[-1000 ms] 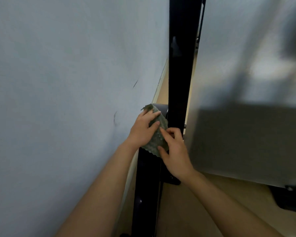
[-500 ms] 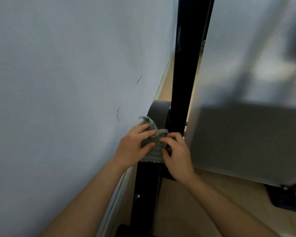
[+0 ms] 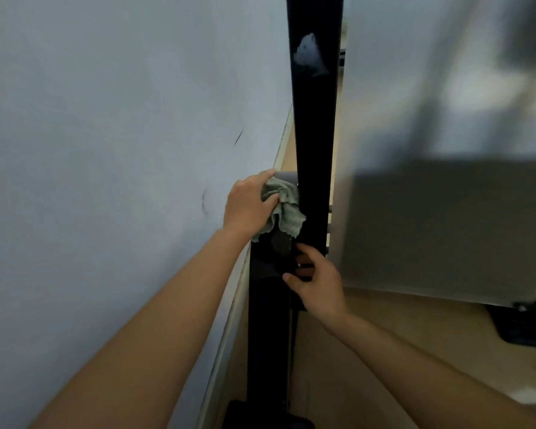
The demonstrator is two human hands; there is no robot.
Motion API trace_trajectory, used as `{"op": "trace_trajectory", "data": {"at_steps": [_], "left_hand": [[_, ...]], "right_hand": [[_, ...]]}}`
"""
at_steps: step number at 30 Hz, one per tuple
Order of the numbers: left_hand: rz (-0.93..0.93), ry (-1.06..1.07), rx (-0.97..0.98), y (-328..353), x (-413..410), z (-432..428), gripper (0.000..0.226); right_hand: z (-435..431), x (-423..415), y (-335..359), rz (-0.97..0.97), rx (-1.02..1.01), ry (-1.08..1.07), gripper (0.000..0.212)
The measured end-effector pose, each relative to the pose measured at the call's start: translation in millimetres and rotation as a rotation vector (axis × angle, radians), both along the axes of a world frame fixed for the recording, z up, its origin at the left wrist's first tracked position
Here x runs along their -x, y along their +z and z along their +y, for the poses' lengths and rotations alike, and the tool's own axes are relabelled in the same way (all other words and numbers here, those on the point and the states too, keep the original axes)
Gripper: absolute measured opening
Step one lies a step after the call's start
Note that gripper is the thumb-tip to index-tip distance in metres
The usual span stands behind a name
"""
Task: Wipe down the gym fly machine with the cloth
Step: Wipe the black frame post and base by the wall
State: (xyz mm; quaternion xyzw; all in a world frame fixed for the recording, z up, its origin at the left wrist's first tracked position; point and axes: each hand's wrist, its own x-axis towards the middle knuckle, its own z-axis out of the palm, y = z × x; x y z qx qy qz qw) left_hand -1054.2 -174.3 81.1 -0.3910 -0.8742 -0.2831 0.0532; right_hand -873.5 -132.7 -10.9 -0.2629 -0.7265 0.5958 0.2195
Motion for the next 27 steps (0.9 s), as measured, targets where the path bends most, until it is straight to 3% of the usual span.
{"op": "trace_trajectory", "data": {"at_steps": [4, 9, 12, 17, 22, 27], "left_hand": [[-0.010, -0.182, 0.017, -1.9, -13.1, -10.2, 0.041], [-0.067, -0.136, 0.019, -19.3, -33.4, -48.8, 0.044], [-0.074, -0.092, -0.017, -33.0, -50.9, -66.0, 0.042], [-0.102, -0.065, -0.028, -29.6, -47.7, -52.8, 0.051], [-0.136, -0.068, 0.038, -10.6, -16.6, -14.1, 0.052], [-0.197, -0.055, 0.040, -3.3, -2.6, -0.4, 0.047]], "right_hand": [[1.0, -0.1, -1.0, 0.013, 0.008, -0.023, 0.059], [-0.3, 1.9, -5.8, 0.011, 0.008, -0.038, 0.034], [0.8, -0.7, -2.6, 0.037, 0.014, -0.014, 0.043], [3.3, -0.6, -4.4, 0.020, 0.029, -0.027, 0.039], [3.7, -3.0, 0.4, -0.025, 0.094, 0.021, 0.066], [0.9, -7.1, 3.9, -0.027, 0.119, 0.026, 0.068]]}}
